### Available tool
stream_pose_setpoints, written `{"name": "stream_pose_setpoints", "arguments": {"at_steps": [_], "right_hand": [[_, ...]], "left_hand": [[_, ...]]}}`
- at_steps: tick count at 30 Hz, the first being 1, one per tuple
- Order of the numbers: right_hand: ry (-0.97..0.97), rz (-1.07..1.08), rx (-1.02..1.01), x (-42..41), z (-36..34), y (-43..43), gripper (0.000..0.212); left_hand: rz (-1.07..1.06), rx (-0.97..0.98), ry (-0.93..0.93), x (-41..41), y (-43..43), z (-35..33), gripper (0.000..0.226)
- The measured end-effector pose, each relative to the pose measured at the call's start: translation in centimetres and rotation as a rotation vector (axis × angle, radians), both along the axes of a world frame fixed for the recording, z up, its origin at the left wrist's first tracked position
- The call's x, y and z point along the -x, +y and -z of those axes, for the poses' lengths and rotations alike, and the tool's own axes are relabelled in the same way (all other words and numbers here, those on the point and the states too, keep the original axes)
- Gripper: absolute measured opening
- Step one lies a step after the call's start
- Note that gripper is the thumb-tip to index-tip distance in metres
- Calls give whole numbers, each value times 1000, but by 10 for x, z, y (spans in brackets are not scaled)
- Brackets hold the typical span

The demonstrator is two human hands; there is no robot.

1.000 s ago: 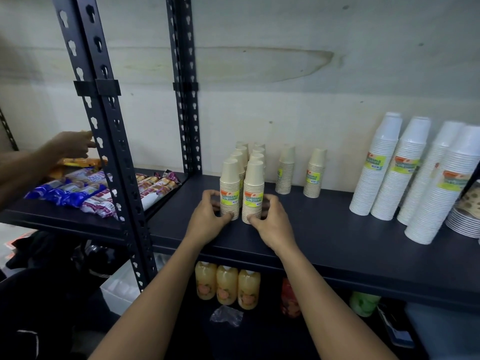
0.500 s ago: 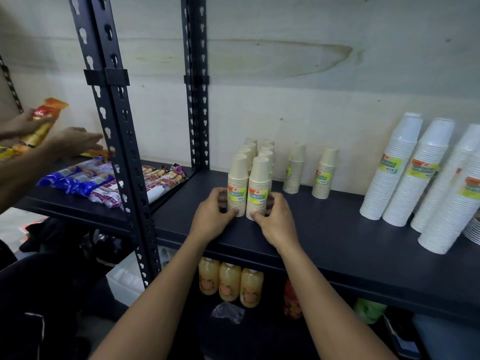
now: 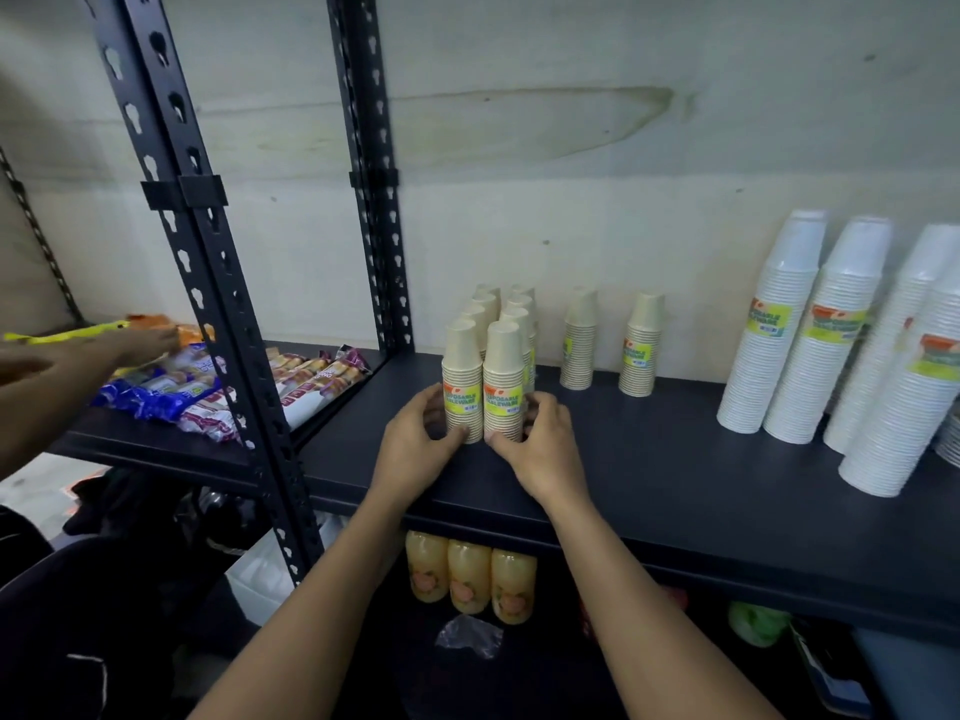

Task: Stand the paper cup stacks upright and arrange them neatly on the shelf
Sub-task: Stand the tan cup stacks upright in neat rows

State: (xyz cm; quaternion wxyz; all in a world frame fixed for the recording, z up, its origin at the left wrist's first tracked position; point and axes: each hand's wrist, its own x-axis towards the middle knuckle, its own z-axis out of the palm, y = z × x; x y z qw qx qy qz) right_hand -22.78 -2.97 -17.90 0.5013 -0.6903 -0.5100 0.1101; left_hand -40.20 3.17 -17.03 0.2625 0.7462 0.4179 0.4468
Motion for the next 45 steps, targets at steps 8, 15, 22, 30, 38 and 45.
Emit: {"name": "stream_pose_setpoints", "arguments": {"at_steps": [8,15,22,30,38,45], "right_hand": [[307,-115,-112,-17,-10,-18,76],[224,-9,-143,-52,-18,-43,70],[77,196,-125,-126,-25,-51,64],[86,203,-43,-182,-19,-6,82],[85,185,-21,-209,-10,45,77],[73,217,-45,-214,-7,55,63]], "left_hand": [[-36,-36,-143,1,-33,-2,42],[122,13,-192,-50,-66,-17,38],[171,58,-268,-139,-61,-30,28],[6,179,-151,-205,-5,-26,59],[-15,272,-95,-234,49,-11,84],[-4,268,-105,-243,62,-12,64]]}}
